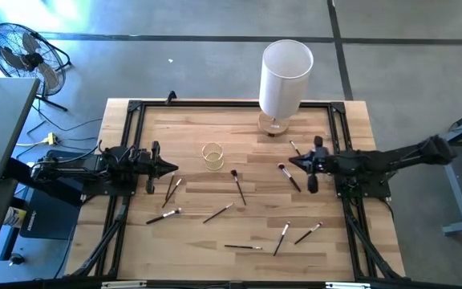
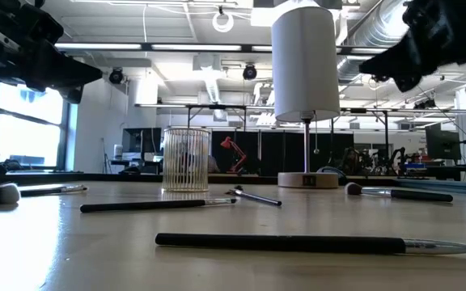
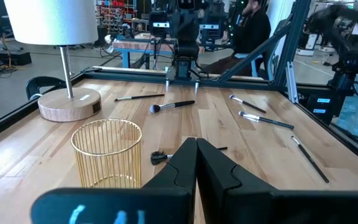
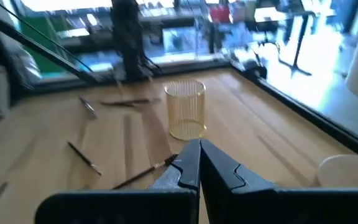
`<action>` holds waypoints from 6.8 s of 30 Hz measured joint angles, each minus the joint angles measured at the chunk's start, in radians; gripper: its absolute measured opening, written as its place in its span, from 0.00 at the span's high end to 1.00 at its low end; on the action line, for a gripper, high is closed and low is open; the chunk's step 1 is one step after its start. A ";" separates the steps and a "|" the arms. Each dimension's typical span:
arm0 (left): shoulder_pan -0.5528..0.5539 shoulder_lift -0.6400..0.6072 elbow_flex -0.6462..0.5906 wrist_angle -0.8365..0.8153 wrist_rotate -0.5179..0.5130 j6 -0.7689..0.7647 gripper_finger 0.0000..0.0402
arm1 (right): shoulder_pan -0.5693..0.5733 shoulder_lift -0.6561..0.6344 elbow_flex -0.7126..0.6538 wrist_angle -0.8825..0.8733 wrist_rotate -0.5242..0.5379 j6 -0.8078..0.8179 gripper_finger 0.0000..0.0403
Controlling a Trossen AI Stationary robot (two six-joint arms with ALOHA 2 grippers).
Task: Put items in baskets/containers
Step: Put the black powder brush into the yellow holder, then put the black eyeshadow brush into the yellow holder
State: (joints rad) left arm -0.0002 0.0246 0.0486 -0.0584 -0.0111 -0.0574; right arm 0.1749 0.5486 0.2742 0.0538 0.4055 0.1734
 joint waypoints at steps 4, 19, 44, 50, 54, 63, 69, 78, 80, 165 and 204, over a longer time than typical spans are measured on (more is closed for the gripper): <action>0.000 0.000 0.000 0.000 0.000 0.000 1.00 | -0.001 0.271 0.206 -0.117 0.030 0.022 1.00; 0.000 0.000 0.000 0.000 0.000 0.000 1.00 | -0.187 0.971 0.786 -0.970 -0.137 0.542 0.93; 0.000 0.000 0.000 0.000 0.000 0.000 1.00 | -0.379 1.208 0.791 -0.970 -0.280 0.415 0.65; 0.000 0.000 0.000 0.000 0.000 0.000 1.00 | -0.379 1.261 0.791 -0.968 -0.294 0.409 0.65; 0.000 0.000 0.000 0.000 0.000 0.000 1.00 | -0.378 1.287 0.794 -0.963 -0.292 0.410 0.66; 0.000 0.000 0.000 0.000 0.000 0.000 1.00 | -0.378 1.294 0.794 -0.918 -0.361 0.412 0.94; 0.000 0.000 0.000 0.000 0.000 0.000 1.00 | -0.350 1.248 0.787 -0.896 -0.342 0.413 0.97; 0.000 0.000 0.000 0.000 0.000 0.000 1.00 | -0.267 0.992 0.788 -0.590 -0.188 0.411 0.99; 0.000 0.000 0.000 0.000 0.000 0.000 1.00 | -0.257 0.958 0.789 -0.416 -0.171 0.350 0.99; 0.000 0.379 0.288 -0.073 -0.210 -0.495 1.00 | 0.137 0.775 0.374 -0.429 -0.099 0.701 1.00; 0.218 1.350 0.693 -0.747 -0.085 -1.023 0.63 | -0.165 0.328 0.220 -0.434 -0.412 0.200 1.00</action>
State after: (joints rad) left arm 0.2173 1.3748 0.7414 -0.8056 -0.0965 -1.0808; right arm 0.0101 0.8765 0.4938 -0.3798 -0.0063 0.3736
